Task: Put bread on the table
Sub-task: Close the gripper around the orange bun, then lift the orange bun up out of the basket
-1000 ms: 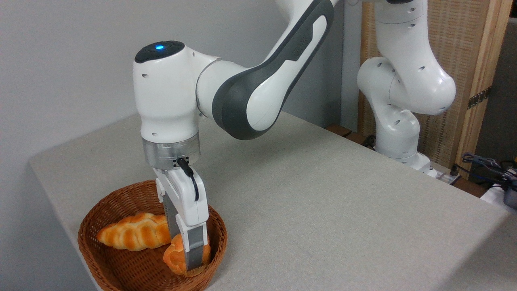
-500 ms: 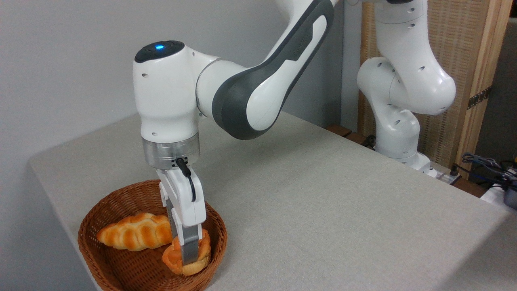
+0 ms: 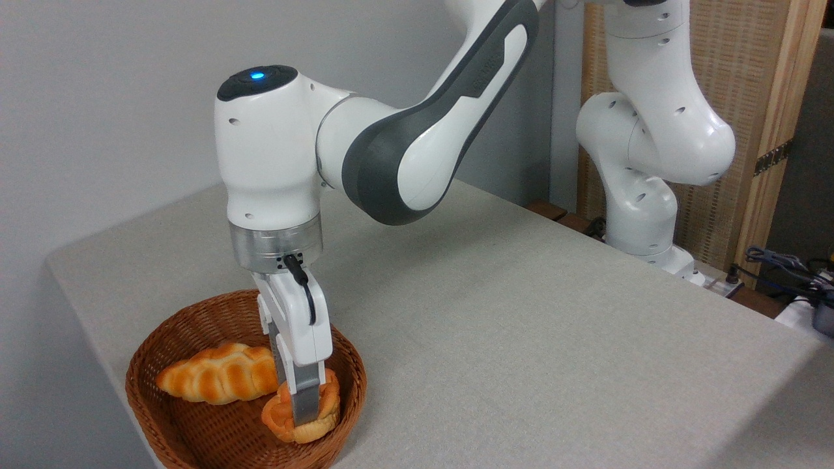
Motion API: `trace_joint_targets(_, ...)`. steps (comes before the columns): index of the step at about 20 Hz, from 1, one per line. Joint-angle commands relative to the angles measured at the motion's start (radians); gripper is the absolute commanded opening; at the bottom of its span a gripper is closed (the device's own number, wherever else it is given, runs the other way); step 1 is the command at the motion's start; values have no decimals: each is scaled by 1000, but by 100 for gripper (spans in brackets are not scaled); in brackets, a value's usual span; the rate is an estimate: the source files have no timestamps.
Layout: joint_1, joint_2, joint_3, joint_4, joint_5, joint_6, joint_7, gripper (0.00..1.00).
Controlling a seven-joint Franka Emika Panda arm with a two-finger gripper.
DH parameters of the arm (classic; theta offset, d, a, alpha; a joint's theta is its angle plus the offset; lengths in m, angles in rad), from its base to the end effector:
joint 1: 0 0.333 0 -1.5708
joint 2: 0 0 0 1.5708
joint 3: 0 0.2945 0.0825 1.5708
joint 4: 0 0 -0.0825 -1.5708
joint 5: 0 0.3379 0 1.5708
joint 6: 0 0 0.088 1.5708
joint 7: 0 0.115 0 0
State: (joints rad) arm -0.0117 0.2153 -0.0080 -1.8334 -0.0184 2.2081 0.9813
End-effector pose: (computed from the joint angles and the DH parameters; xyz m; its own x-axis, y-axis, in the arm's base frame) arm 0.5865 -0.0120 0.4214 0.5397 -0.8355 0.1032 -0.8268 -0.5491 -0.1218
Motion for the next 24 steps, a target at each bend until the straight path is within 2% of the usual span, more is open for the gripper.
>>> trace_joint_targets(1, -2, -2, 2, 2, 5, 2, 11, 32)
trace_joint_targets(7, -2, -11, 2, 3, -4, 2, 8, 33)
trace_joint_targets(19, -5, -100, 0, 8, -20, -2, -19, 36)
trace_joint_targets(24, -2, -175, 13, 8, -41, -125, -16, 37)
